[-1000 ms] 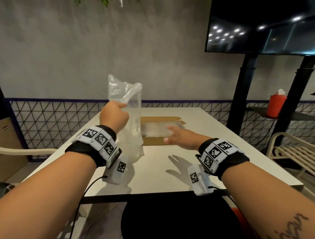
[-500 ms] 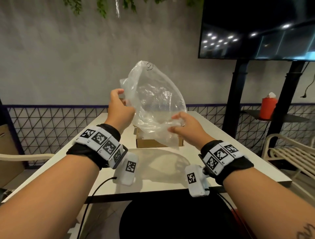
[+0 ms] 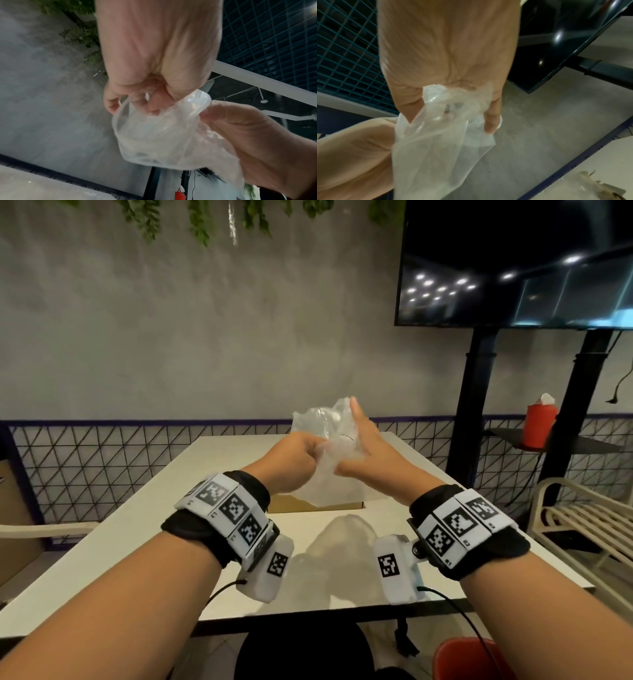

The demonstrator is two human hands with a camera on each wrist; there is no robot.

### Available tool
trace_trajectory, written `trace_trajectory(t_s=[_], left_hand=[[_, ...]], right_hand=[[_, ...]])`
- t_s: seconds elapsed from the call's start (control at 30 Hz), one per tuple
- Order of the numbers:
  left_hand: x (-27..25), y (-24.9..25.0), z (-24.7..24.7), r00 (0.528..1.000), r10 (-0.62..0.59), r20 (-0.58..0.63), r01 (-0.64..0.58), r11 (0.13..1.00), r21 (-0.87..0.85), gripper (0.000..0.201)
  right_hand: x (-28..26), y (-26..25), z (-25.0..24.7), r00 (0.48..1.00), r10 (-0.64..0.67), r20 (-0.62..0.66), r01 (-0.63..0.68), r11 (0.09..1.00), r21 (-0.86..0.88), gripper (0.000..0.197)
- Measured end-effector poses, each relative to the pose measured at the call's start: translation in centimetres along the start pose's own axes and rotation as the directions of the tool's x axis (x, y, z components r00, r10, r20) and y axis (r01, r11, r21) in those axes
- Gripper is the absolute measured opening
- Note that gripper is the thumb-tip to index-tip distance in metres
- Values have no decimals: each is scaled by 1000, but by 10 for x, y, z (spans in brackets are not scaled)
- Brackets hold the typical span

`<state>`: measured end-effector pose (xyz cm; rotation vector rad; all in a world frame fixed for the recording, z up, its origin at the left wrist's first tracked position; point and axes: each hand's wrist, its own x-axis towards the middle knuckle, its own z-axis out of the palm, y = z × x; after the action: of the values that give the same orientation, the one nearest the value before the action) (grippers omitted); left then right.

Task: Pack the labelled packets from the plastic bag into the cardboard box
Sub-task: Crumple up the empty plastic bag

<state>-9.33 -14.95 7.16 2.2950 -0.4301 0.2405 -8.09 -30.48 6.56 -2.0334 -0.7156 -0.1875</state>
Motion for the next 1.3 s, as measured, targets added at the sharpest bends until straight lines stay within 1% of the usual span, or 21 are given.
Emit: trace_trajectory(t_s=[0.07, 0.1, 0.17, 0.23, 0.27, 0.33, 0.4, 0.43, 0.5, 0.57, 0.6, 0.73, 0.8, 0.87, 0.93, 0.97, 1.0, 1.07, 1.1, 1.23, 1.3], left_hand=[[8, 0, -1, 999, 8, 37, -9, 1000, 30, 41], [12, 0, -1, 999, 6, 53, -8, 999, 37, 41], [21, 0, -3, 997, 5, 71, -7, 1000, 20, 37], [26, -4, -2, 999, 6, 34, -3, 998, -62, 36], [30, -8, 1, 1000, 15, -10, -16, 991, -134, 34], [41, -16, 7, 992, 15, -129, -53, 955, -292, 21], [54, -25, 11, 979, -2, -205, -71, 935, -348, 51], [61, -29, 13, 981, -6, -195, -63, 935, -348, 69], [75, -31, 17, 995, -15, -97, -16, 951, -308, 98], [92, -34, 24, 1000, -11, -12, 8, 966, -258, 109], [101, -35, 26, 1000, -20, 2, 20, 964, -265, 107], [146, -53, 24, 998, -50, 29, 58, 854, -517, 74], [166, -65, 18, 998, -57, 0, 49, 862, -504, 63], [183, -73, 11, 996, -79, -49, 48, 889, -455, 45], [197, -76, 2, 990, -94, -104, 46, 917, -396, 23], [203, -76, -4, 984, -107, -141, 46, 924, -379, 24], [208, -75, -11, 977, -117, -177, 43, 926, -374, 32], [217, -70, -28, 961, -153, -231, 51, 917, -396, 51], [222, -67, -37, 955, -176, -241, 61, 906, -419, 53], [238, -52, -69, 953, -215, -214, 85, 866, -493, 25], [242, -49, -79, 960, -222, -168, 111, 859, -500, 17]], right_hand=[[8, 4, -2, 999, -32, 4, 32, 999, -41, 95], [12, 6, -2, 999, -53, 7, 53, 997, -54, 85], [23, 11, -4, 997, -70, -12, 69, 994, -87, 54], [33, 16, -6, 995, -73, -71, 65, 992, -106, 30], [40, 20, -7, 991, -67, -112, 57, 994, -90, 24], [55, 29, -11, 971, -48, -232, 40, 998, -39, 22], [73, 42, -18, 939, 0, -345, 12, 999, 35, 28], [83, 49, -21, 924, 32, -381, -5, 997, 71, 29], [103, 62, -25, 913, 84, -400, -36, 991, 127, 25], [122, 72, -26, 931, 111, -347, -64, 988, 143, 21], [130, 76, -26, 944, 108, -311, -65, 987, 144, 22], [157, 93, -28, 990, 74, -122, -30, 942, 333, 31], [173, 102, -30, 997, 73, -1, -66, 907, 417, 30], [192, 107, -32, 993, 82, 84, -112, 873, 475, 30], [208, 108, -34, 989, 84, 121, -137, 825, 549, 27], [214, 108, -35, 989, 79, 129, -140, 797, 587, 26], [220, 107, -36, 988, 76, 132, -142, 777, 613, 27], [229, 101, -40, 982, 113, 149, -181, 776, 604, 33], [234, 97, -43, 974, 142, 175, -218, 786, 579, 38], [253, 77, -54, 918, 206, 338, -359, 794, 490, 48], [259, 70, -57, 896, 216, 388, -404, 761, 508, 53]])
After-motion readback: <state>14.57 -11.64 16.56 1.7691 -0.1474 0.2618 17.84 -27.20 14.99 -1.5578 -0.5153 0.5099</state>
